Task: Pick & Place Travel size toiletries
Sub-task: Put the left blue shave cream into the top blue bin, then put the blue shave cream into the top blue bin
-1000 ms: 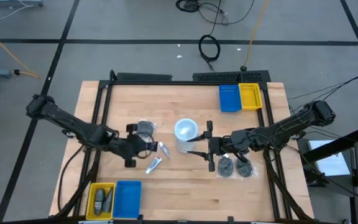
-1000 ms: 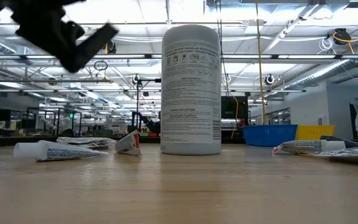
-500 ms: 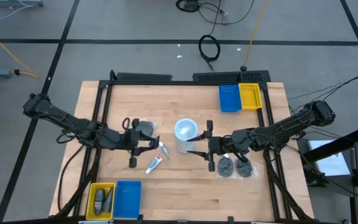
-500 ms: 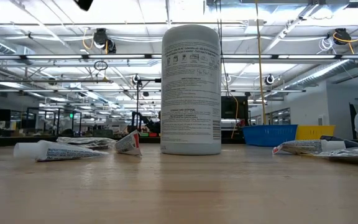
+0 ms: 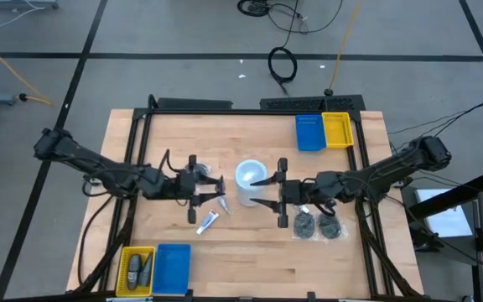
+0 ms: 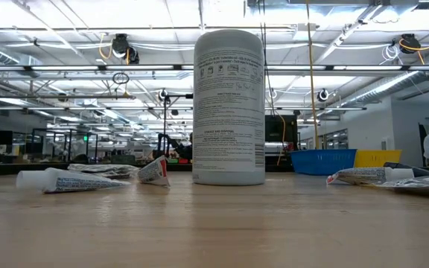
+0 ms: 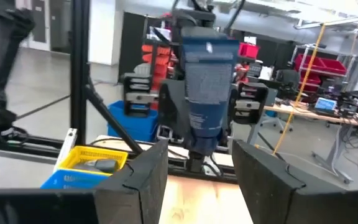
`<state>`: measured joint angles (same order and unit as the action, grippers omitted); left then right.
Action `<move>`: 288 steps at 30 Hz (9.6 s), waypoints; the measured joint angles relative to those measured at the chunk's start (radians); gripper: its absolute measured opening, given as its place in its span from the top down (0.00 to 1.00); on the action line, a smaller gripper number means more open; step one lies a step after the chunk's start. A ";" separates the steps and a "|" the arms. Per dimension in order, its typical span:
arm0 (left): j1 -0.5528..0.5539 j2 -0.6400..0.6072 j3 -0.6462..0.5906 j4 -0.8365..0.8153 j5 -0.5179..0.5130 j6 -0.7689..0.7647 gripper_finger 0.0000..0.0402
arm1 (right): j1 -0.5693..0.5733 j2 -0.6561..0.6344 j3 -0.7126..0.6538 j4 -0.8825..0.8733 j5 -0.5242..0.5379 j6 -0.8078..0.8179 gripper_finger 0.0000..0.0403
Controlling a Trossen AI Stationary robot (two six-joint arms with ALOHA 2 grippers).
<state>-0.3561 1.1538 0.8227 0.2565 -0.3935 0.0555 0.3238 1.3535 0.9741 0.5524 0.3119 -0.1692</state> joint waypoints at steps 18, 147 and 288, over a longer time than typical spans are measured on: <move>0.062 0.188 0.000 0.342 0.087 0.058 0.72 | -0.041 0.029 0.000 0.050 -0.077 0.003 0.46; 0.037 0.108 0.000 -0.185 0.000 -0.260 0.23 | -0.521 -0.087 0.000 -0.391 0.059 0.181 0.67; 0.013 0.110 -0.001 -0.187 -0.001 -0.272 0.23 | -0.430 -0.312 -0.230 -1.230 -0.157 0.767 0.47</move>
<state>-0.3429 1.2640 0.8219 0.0700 -0.3945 -0.2165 -0.1061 1.0411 0.7437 -0.6778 0.1545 0.5981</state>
